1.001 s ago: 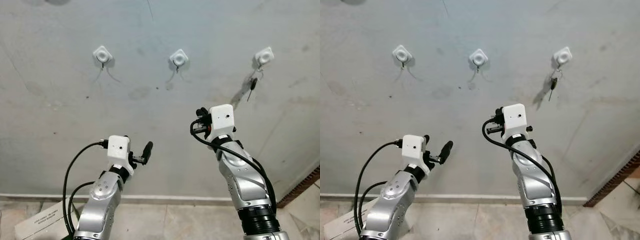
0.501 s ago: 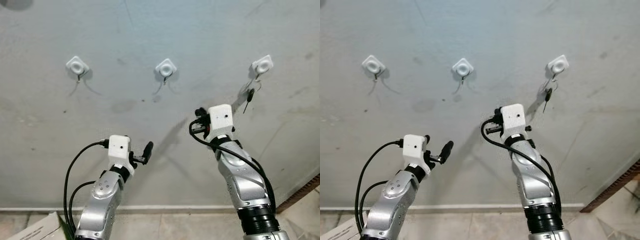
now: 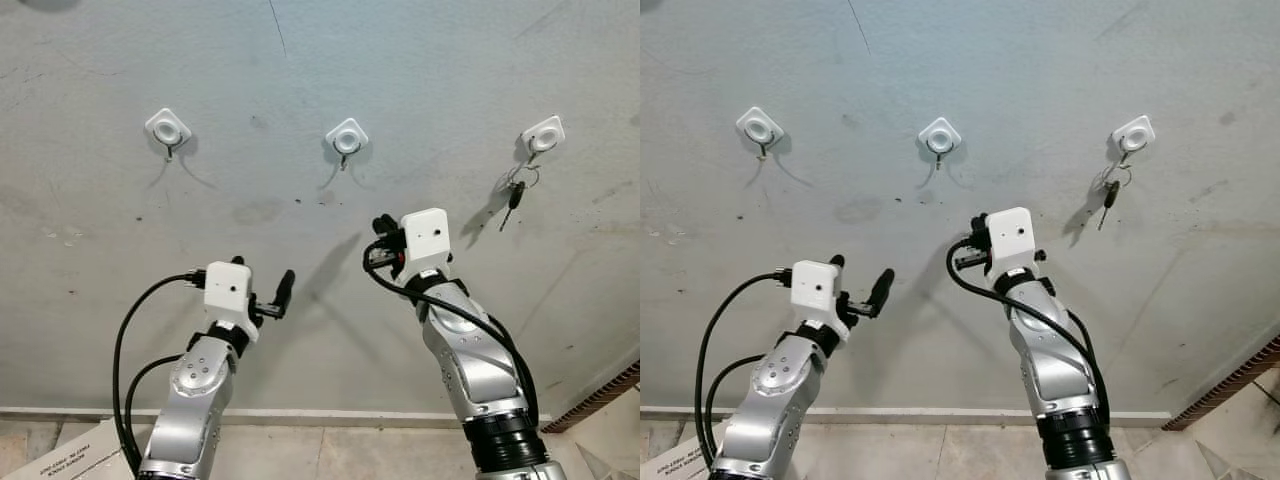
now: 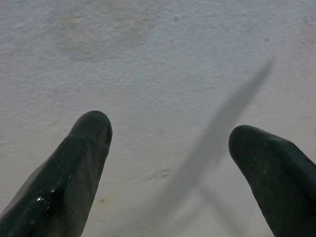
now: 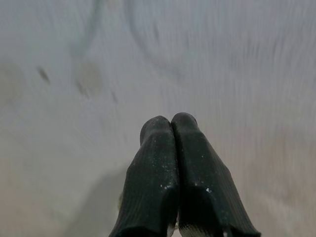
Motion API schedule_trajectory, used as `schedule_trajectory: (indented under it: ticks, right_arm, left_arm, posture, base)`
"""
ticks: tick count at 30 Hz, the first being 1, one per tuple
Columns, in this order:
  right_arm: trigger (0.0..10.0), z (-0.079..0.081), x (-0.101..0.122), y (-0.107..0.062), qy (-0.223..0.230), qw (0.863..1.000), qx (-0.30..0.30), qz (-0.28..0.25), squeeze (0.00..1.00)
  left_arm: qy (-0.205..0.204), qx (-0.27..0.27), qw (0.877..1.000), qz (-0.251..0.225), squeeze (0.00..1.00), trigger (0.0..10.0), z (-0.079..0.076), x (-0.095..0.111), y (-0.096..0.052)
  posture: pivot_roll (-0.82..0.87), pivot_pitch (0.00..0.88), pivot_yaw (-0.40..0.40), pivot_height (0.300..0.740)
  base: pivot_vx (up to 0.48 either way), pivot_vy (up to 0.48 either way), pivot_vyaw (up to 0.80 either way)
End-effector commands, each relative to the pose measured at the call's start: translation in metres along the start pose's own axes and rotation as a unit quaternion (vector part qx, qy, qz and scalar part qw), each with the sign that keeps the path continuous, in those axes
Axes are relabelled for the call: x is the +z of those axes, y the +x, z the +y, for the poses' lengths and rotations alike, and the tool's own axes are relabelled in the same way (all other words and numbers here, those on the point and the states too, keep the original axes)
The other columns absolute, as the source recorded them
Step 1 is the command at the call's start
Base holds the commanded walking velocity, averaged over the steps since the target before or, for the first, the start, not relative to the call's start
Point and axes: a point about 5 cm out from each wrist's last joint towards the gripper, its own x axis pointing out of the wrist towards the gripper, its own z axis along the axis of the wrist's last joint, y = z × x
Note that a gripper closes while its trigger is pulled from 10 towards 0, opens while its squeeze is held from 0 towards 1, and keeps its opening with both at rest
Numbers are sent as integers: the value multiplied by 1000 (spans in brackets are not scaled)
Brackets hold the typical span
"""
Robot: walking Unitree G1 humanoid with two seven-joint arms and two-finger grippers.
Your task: Hang keys on a hook
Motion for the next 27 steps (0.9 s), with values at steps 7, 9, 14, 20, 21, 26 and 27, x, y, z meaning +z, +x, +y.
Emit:
schedule_trajectory:
  ticks: [7, 9, 14, 20, 21, 26, 27]
  right_arm:
    - [10000, 8, 51, 6, 3, 995, 28, -96, 0]
    - [10000, 12, 60, 7, 8, 993, 33, -112, 0]
    - [10000, 18, 73, 10, 20, 990, 44, -133, 0]
    - [10000, 24, 81, 14, 26, 988, 52, -146, 0]
    - [10000, 25, 86, 16, 22, 986, 50, -156, 0]
    - [10000, 26, 95, 22, 22, 984, 41, -172, 0]
    - [10000, 27, 98, 23, 21, 983, 42, -176, 0]
  left_arm:
    - [4, 3, 1000, -1, 0, 10000, 1, 0, 0]
    - [5, 2, 1000, -2, 0, 10000, 0, 0, 1]
    - [5, 1, 1000, -2, 0, 10000, -1, 0, 2]
    - [4, -3, 1000, -5, 0, 10000, -3, 1, 2]
    - [9, -23, 1000, -16, 0, 10000, -8, 4, 1]
    - [13, -49, 998, -30, 0, 10000, -17, 9, 1]
    - [16, -50, 998, -32, 0, 10000, -17, 10, 1]
  posture:
    - [47, 0, 9, 740]
    - [47, 0, 8, 740]
    - [51, 0, 6, 740]
    - [57, 0, 3, 740]
    - [59, 0, 0, 740]
    - [62, 0, -2, 740]
    - [62, 0, -2, 740]
  base:
    - [0, 0, 0]
    - [0, 0, 0]
    - [0, 0, 0]
    - [0, 0, 0]
    - [0, 0, 0]
    - [0, 0, 0]
    - [0, 0, 0]
